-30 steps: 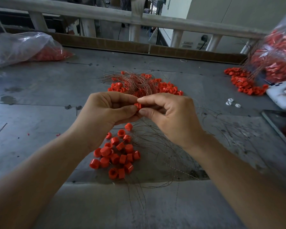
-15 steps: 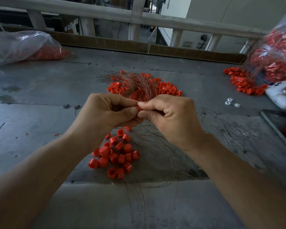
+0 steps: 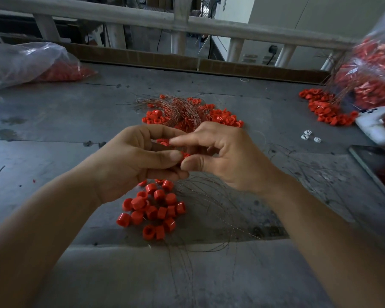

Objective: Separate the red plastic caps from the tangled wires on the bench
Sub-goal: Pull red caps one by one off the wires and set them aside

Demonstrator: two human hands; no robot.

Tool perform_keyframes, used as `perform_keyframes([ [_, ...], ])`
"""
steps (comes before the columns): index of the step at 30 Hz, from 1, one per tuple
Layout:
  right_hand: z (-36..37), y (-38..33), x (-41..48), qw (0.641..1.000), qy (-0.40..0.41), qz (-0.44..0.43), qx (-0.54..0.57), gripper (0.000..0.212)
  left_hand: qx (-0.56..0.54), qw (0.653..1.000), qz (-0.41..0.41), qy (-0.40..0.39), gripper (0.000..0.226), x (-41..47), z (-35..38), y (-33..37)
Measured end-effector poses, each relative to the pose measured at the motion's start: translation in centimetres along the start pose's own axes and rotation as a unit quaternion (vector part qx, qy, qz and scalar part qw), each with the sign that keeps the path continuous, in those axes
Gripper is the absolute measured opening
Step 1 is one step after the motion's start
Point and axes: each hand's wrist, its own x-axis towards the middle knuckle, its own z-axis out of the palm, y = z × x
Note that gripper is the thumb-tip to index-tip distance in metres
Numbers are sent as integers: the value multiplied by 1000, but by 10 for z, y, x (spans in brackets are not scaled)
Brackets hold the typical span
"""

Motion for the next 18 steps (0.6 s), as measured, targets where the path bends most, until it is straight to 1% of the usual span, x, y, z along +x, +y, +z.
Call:
perform_keyframes([
  [1, 0, -1, 0, 1000, -16, -4, -2, 31, -8, 1000, -3, -11, 28, -1, -1, 0],
  [2, 0, -2, 0, 1000, -24, -7, -5, 25, -16, 1000, -5, -22, 36, -1, -2, 0],
  [4, 0, -3, 0, 1000, -24, -11, -15, 18, -22, 999, -2, -28, 49, 0, -3, 0],
  [8, 3, -3, 0, 999, -6, -8, -48, 16, -29, 999, 20, -17, 44, 0, -1, -1],
  [10, 4, -2, 0, 998, 4, -6, -67, 17, 15, 999, 41, -5, 52, -1, 3, -1],
  [13, 5, -3, 0, 996, 3, -3, -88, 13, 155, 983, 94, 36, 58, -3, 12, -1],
  [15, 7, -4, -1, 995, 8, -10, -96, 12, 178, 976, 110, 56, 61, -3, 16, -3],
  [18, 12, -5, -2, 994, 29, -22, -102, 11, 182, 973, 131, 58, 62, -4, 18, -4],
])
